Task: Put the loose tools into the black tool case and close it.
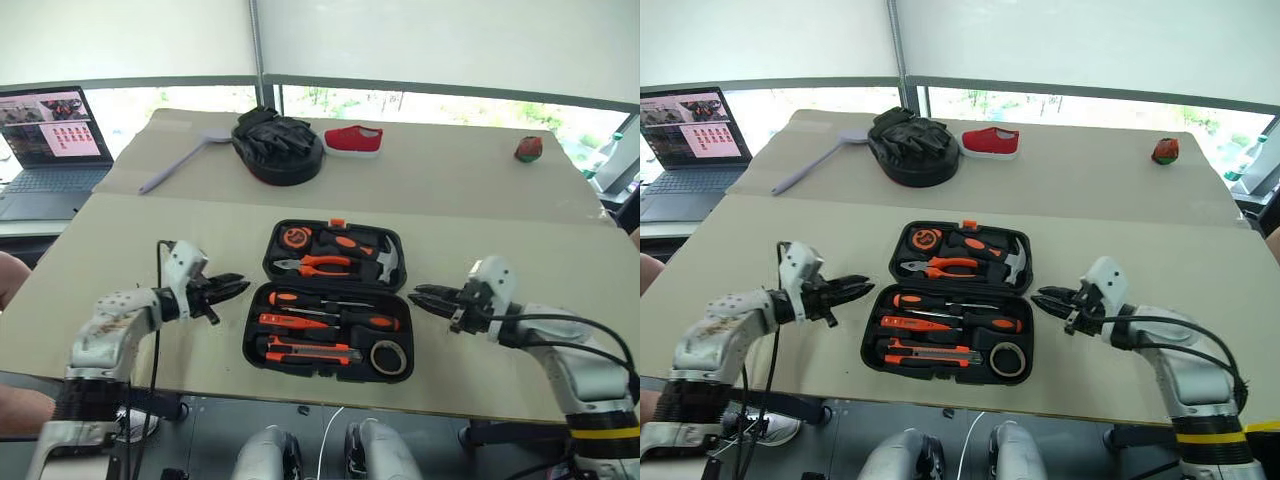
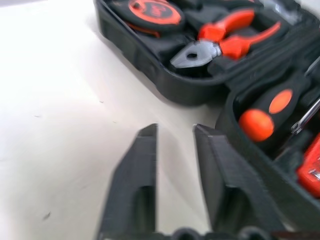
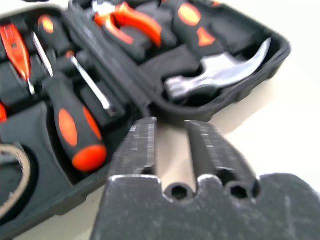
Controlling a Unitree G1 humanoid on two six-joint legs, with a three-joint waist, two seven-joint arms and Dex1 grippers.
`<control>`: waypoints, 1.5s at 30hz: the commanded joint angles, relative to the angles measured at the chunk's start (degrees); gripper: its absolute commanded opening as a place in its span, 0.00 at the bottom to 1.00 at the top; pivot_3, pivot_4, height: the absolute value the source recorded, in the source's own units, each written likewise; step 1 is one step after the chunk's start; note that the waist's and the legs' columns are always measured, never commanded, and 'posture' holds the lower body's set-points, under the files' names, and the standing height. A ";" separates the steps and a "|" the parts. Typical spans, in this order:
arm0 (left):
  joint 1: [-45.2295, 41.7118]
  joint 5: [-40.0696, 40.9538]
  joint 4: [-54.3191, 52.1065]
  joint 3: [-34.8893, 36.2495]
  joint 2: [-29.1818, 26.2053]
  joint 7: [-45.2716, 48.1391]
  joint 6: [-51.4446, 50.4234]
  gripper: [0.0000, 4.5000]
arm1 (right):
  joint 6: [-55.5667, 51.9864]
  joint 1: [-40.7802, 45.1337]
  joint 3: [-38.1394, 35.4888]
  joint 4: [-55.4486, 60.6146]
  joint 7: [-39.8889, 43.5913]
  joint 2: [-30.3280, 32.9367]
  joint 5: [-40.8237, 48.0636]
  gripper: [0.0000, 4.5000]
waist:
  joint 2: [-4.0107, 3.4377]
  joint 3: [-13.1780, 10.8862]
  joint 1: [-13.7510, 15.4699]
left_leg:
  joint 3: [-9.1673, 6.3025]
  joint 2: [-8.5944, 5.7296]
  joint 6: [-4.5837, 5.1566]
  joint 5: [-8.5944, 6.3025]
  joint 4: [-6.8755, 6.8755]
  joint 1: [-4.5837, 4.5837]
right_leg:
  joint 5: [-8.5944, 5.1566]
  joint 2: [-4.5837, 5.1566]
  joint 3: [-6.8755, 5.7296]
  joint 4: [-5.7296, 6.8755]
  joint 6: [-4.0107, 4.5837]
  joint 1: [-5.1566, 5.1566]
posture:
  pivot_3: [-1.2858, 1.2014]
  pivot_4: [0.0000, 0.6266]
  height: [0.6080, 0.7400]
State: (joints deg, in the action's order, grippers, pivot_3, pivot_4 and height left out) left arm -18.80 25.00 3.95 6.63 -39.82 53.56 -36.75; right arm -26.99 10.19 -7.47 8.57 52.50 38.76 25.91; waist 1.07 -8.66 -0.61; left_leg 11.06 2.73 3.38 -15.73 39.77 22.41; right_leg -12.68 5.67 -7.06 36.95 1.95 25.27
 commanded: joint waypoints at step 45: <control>-19.04 4.17 8.53 8.32 13.84 -10.24 -4.60 0.00 | -13.88 29.84 0.21 -14.89 -7.25 -8.07 -0.63 0.00 | 0.12 -0.08 -0.71 | 0.16 -0.10 -0.34 0.38 -0.02 0.28 | 0.34 -0.02 0.08 0.22 0.17 0.41 | 0.52 0.24 1.00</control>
State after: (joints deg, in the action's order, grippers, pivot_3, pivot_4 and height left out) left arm -38.22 27.38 18.77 12.13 -24.85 40.18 -48.76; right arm -52.64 39.99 -5.11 -14.22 40.86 29.71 25.24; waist 1.18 -8.74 -1.33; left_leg 11.26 2.61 3.20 -15.15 39.77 23.10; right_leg -12.14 5.61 -6.96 37.29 2.47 26.20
